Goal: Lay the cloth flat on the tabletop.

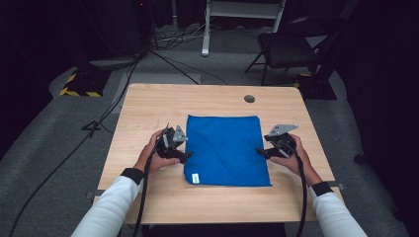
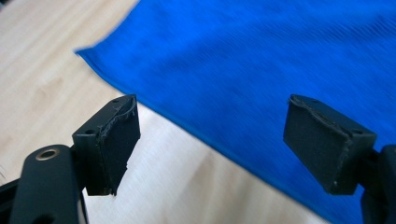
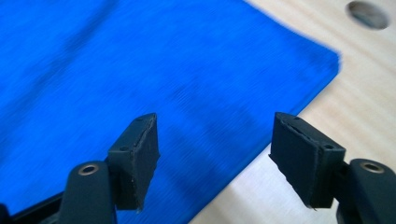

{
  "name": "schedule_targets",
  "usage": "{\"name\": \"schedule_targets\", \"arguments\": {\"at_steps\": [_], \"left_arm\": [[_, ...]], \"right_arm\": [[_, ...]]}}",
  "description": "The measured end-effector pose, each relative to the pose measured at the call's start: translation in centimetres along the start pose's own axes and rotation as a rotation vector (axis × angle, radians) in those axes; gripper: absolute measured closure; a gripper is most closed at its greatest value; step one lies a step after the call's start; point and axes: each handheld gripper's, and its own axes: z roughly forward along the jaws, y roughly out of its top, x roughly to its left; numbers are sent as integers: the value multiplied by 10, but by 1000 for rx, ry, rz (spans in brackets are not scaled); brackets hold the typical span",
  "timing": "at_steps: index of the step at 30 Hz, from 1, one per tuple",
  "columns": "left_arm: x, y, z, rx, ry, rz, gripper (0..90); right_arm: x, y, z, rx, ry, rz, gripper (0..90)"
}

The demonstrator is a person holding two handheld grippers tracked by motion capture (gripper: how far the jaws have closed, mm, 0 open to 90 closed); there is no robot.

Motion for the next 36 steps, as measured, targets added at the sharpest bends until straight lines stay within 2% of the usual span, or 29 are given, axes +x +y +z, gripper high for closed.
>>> {"name": "schedule_targets", "arguments": {"at_steps": [1,2,4,5,8,10,11,12,13,15,20,23,25,27,30,32,36], "left_arm": [[-4,-3,-2,9,-17,10,192],[-9,-8,-3,20,-33,16,200],[-16,-13,-5,33,-44,33,204],[-20,-16,-6,39,-52,39,217],[-31,-23,-8,52,-78,44,254],[-38,-26,-7,76,-97,52,261],[-41,-27,-7,83,-101,64,271],[-45,-29,-8,83,-105,70,281],[-48,-31,-10,71,-104,63,342],[-51,-34,-13,69,-125,69,342],[-58,-46,-20,39,-144,35,376],[-60,-50,-24,38,-148,26,374],[-61,-52,-26,36,-150,13,348],[-61,-54,-29,46,-142,9,267],[-59,-57,-32,35,-131,-9,222],[-53,-57,-36,14,-115,-49,196],[-41,-56,-35,-11,-103,-87,190]], "right_arm": [[0,0,0,0,0,0,330],[7,-9,-3,4,28,-22,322],[10,-12,-4,4,36,-20,319],[17,-19,-7,12,52,-30,315],[28,-28,-8,32,60,-55,311],[30,-30,-8,37,61,-67,308],[33,-33,-9,37,72,-64,309],[36,-36,-10,31,87,-57,309],[40,-42,-13,24,95,-56,310],[43,-45,-13,24,100,-52,311],[49,-59,-22,25,110,-34,313],[51,-66,-26,12,118,-2,318],[53,-69,-29,17,116,-3,313],[55,-68,-32,20,101,-15,314],[59,-62,-35,-12,118,6,319],[67,-53,-36,-39,121,-12,325],[82,-37,-30,-67,154,-58,339]]}}
